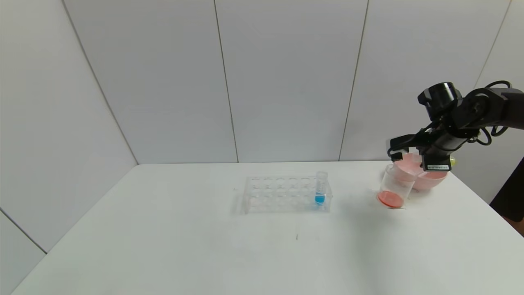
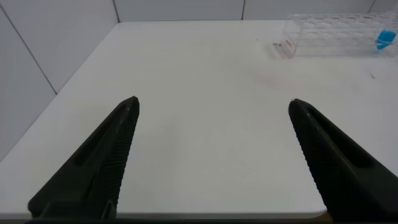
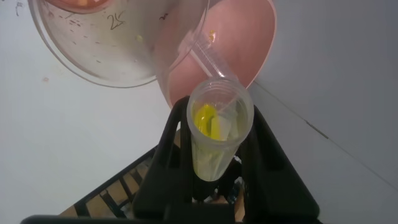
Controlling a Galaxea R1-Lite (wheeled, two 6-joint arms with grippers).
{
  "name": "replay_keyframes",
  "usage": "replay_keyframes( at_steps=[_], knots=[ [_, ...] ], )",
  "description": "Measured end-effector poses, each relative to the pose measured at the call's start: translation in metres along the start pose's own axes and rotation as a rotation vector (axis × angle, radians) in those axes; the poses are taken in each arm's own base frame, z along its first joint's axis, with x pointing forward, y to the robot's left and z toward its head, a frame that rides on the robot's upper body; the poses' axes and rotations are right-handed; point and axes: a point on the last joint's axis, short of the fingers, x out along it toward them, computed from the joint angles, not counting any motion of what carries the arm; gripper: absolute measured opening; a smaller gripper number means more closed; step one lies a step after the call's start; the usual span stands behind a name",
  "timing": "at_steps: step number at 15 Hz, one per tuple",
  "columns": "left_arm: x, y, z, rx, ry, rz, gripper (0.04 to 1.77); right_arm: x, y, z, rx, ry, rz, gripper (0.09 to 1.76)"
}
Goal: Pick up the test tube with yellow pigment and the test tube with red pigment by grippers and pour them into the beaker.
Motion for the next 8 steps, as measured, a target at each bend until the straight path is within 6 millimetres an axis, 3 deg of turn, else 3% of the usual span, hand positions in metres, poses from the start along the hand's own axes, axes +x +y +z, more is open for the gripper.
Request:
replay_keyframes(
  at_steps=[8],
  knots=[
    [0.0000, 0.0000, 0.0000, 0.000, 0.000, 0.000, 1.72, 0.0024, -0.0003, 0.0088, -0.061, 0.102, -0.043, 0.51]
  ],
)
